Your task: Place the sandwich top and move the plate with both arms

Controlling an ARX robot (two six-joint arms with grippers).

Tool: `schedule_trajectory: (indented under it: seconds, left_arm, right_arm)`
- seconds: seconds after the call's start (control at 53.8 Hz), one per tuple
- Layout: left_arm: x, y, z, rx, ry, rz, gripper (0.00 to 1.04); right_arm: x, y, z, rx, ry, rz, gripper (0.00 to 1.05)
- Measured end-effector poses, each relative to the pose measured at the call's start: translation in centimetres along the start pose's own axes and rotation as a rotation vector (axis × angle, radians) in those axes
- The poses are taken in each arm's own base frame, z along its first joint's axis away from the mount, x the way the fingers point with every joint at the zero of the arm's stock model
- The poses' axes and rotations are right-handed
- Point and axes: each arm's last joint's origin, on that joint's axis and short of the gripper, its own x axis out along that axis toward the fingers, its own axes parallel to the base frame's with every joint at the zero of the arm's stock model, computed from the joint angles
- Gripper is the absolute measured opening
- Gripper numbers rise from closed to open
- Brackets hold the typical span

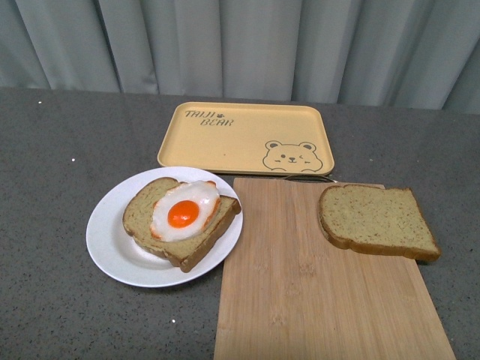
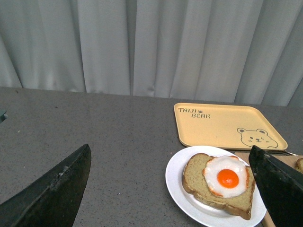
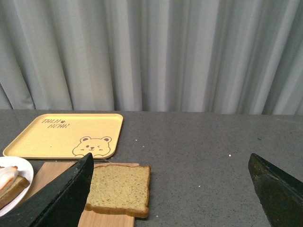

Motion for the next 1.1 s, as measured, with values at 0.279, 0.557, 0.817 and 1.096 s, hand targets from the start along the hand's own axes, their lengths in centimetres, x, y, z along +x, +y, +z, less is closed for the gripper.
schedule_trajectory:
  seconds: [0.279,0.557,0.817,1.096]
  left_arm:
    - [0.0,0.0,0.0,0.0,0.0,0.0,0.98]
    - [0.0,0.0,0.0,0.0,0.0,0.0,0.98]
    - [0.0,0.0,0.0,0.0,0.0,0.0,0.98]
    - [0.0,0.0,0.0,0.0,-0.001,0.0,0.98]
  right_arm:
    - [0.0,0.0,0.0,0.0,0.0,0.0,0.95]
    - [0.0,0.0,0.0,0.0,0.0,0.0,0.95]
    - [0.0,0.0,0.0,0.0,0.0,0.0,0.95]
    - [1.6,-0.9,-0.3,-0.234,0.182,-0.261,0.95]
